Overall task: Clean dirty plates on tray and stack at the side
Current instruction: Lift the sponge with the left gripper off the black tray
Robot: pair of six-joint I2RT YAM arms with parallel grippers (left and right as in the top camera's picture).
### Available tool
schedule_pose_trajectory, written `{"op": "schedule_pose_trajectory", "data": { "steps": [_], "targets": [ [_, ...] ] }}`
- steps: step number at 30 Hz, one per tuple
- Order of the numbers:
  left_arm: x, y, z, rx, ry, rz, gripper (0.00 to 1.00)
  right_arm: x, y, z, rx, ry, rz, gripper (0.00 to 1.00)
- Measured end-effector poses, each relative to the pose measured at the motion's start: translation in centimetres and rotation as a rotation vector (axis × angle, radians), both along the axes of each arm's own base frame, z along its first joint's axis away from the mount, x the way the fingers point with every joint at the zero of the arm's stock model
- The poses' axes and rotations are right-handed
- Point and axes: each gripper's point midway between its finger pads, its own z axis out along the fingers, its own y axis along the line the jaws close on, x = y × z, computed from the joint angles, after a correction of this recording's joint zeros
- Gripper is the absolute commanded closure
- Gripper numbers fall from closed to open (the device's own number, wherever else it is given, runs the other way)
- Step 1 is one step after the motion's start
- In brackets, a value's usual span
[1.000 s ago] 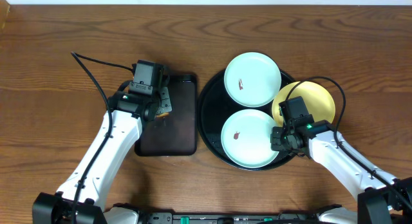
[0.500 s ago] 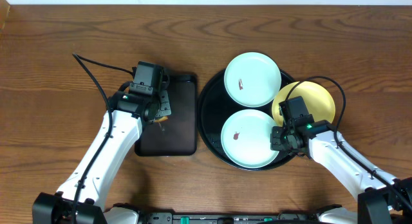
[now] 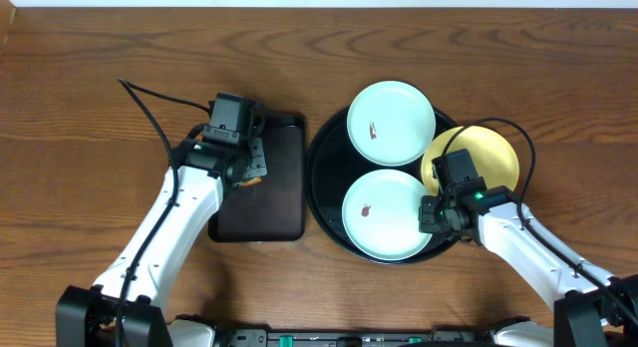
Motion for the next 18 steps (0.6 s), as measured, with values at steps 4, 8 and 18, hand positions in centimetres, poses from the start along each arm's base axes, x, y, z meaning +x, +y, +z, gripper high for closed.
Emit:
{"op": "schedule_pose_trajectory", "data": {
  "steps": [4, 8, 18],
  "targets": [
    [0.02, 0.0, -0.02, 0.007, 0.0, -0.015, 0.93, 0.0, 0.0, 0.0, 0.0, 0.0, 0.0, 0.99],
    [0.16, 0.15, 0.05, 0.018, -0.006, -0.015, 0.93, 0.0, 0.0, 0.0, 0.0, 0.0, 0.0, 0.99],
    [0.15, 0.5, 0.35, 0.047, -0.002, -0.027, 0.93, 0.03, 0.02, 0.01, 0.001, -0.001, 0.0, 0.99]
  ]
}}
